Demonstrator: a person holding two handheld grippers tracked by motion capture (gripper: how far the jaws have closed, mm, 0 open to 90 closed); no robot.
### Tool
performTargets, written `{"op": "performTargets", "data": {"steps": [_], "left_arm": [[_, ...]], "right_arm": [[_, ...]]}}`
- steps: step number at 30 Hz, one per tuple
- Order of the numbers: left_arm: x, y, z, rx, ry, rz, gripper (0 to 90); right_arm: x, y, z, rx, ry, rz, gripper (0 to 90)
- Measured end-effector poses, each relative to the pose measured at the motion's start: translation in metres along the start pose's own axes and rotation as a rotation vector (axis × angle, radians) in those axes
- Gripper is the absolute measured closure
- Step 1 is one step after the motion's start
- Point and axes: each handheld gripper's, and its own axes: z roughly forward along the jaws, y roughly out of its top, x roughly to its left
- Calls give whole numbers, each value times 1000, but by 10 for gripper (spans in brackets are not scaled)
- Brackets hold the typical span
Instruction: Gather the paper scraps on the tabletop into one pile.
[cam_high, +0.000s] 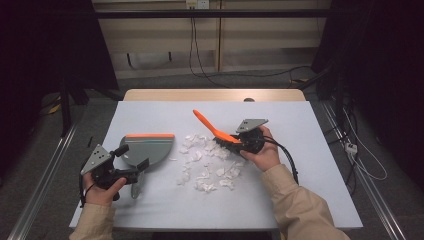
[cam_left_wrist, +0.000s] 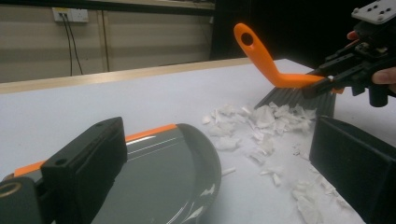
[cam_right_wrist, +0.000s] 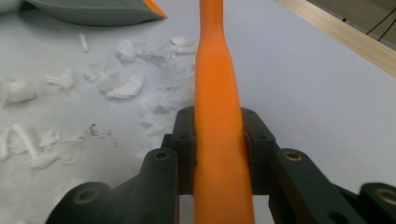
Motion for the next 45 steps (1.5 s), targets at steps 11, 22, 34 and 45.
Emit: {"op": "performTargets", "data": {"steps": [11, 22, 34, 45], "left_arm": [[0, 0, 0, -1, -3, 4, 39], [1, 1, 2, -4, -6, 6, 39], [1, -1, -2, 1, -3, 7, 40], [0, -3, -6, 9, 7, 11, 40]], "right_arm": [[-3, 9, -28, -71, -50, 34, 715], [-27, -5, -17, -46, -173, 96, 715], [-3, -7, -2, -25, -34, 66, 715], [6, 0, -27, -105, -67, 78, 715]]}}
